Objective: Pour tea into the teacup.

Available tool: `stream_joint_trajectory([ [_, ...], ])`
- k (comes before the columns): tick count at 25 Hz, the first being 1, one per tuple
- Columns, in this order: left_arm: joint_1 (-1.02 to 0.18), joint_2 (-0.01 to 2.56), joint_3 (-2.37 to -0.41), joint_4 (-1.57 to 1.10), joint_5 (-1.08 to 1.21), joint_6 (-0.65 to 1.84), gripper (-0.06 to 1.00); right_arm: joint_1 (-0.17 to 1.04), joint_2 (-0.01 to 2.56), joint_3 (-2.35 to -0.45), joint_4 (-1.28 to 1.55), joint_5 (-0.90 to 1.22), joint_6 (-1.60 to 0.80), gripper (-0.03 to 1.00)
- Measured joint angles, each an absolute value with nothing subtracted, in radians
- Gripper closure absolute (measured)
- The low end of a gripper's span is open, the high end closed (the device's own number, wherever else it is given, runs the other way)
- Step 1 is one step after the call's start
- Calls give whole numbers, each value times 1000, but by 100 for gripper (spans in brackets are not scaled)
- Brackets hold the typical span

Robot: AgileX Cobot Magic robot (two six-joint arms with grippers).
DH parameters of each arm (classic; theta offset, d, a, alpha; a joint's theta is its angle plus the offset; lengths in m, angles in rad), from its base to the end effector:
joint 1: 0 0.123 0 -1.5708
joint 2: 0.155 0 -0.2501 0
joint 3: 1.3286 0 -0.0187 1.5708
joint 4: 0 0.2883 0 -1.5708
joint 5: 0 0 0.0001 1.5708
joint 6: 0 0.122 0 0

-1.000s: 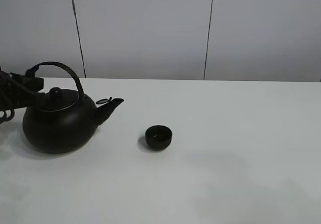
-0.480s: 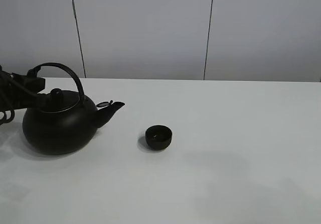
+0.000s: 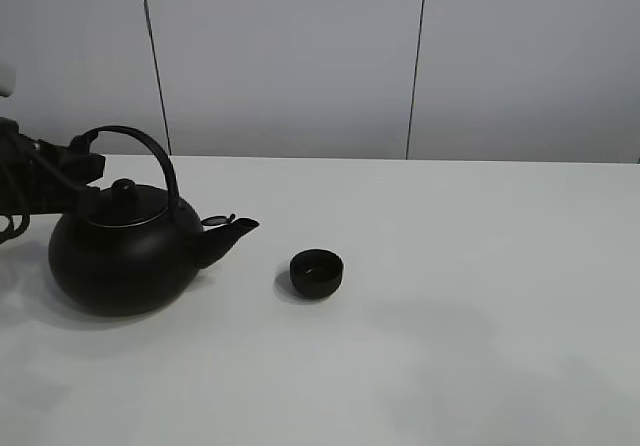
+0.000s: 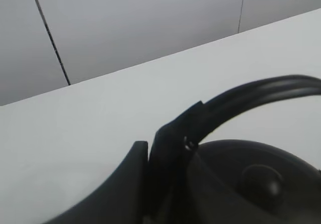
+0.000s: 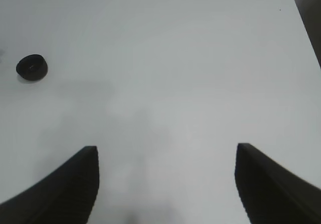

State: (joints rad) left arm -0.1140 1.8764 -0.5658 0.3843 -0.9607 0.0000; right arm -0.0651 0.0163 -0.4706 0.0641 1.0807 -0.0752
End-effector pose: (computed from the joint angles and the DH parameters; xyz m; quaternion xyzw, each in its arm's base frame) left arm 0.3314 -0.0757 0.0481 0.2261 0.7674 -0.0916 0.5930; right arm 0.0957 0.0007 0.2677 -0.0052 0.8694 -0.0026 0.4940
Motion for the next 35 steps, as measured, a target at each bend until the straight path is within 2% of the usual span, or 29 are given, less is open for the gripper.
stream_joint_trajectory([
  [7, -169, 1876, -642, 401, -861, -9, 82, -65, 16, -471, 64, 1081, -75, 45],
  [18, -175, 1877, -736, 412, -757, -13, 82, -65, 16, -471, 64, 1081, -75, 45],
  [28, -235, 1879, -752, 417, -728, 0, 82, -65, 16, -471, 64, 1081, -75, 45],
  [35, -237, 1880, -752, 420, -723, 0, 83, -65, 16, -471, 64, 1081, -75, 45],
])
